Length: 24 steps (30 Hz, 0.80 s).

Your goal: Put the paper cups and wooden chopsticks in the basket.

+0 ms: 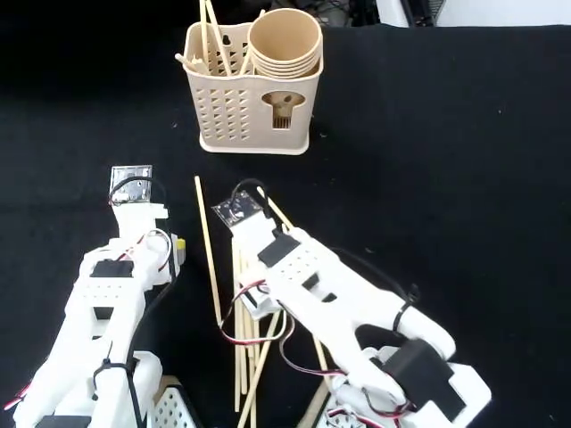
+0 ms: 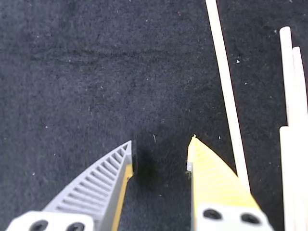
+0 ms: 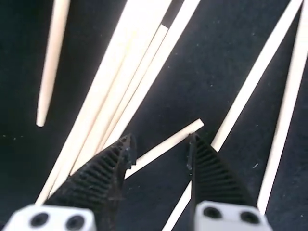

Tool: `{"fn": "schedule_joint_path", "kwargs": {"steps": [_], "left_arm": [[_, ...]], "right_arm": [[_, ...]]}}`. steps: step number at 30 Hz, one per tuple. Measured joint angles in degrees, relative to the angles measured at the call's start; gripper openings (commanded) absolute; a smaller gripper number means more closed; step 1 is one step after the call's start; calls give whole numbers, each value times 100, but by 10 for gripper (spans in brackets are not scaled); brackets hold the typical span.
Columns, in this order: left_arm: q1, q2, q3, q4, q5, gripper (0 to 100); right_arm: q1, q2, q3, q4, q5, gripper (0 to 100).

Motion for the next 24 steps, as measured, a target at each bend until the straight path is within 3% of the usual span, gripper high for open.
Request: {"fn": "schedule_joint_path", "kwargs": {"steps": [14, 24], "left_arm": [[0, 0, 0, -9, 0, 198], [0, 0, 0, -9, 0, 198]], "right_arm": [[466, -18, 211, -53, -404, 184], [-404, -18, 316, -360, -404, 184]]}}
